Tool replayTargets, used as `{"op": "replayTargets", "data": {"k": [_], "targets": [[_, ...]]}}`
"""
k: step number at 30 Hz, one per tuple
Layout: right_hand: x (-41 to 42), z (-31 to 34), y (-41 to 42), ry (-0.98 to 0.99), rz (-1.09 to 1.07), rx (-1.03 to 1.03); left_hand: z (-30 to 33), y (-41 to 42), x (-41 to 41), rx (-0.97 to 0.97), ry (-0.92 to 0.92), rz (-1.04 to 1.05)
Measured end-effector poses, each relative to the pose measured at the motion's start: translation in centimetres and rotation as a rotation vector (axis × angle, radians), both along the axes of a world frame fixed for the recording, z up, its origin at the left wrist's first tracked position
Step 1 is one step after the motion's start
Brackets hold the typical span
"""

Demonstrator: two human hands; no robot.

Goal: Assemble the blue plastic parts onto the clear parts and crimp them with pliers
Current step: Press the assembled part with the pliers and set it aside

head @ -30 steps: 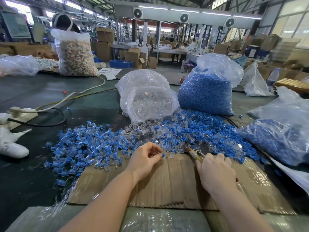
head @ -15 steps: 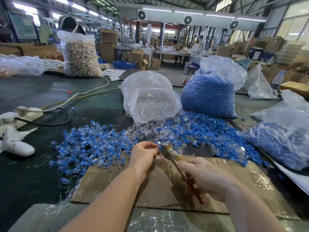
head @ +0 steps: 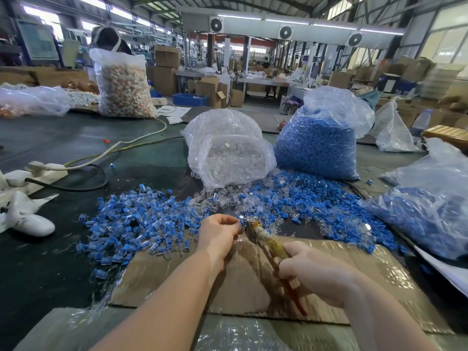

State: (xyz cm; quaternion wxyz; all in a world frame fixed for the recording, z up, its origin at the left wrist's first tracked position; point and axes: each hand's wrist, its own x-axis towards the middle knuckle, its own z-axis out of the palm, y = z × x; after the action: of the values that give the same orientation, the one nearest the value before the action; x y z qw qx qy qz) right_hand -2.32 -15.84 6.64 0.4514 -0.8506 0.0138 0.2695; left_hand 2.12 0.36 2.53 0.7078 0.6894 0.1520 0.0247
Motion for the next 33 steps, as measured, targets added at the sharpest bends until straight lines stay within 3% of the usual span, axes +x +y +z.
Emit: {"op": "replayTargets", "data": {"k": [28,31,33], "targets": [[-0.6,-0.1,0.3,-0.118,-0.003,0.033,0.2,-0.8,-0.2,-0.105,0.081,0.022],[-0.6,-0.4,-0.1,-0.050,-0.136,0.259,0.1,-0.2,0.0,-0.019,0.024,0.052],[-0.4,-1.3,-0.5,-0.241,-0.184,0.107,0.0,0.8,0.2,0.234,-0.056,0.104]]}}
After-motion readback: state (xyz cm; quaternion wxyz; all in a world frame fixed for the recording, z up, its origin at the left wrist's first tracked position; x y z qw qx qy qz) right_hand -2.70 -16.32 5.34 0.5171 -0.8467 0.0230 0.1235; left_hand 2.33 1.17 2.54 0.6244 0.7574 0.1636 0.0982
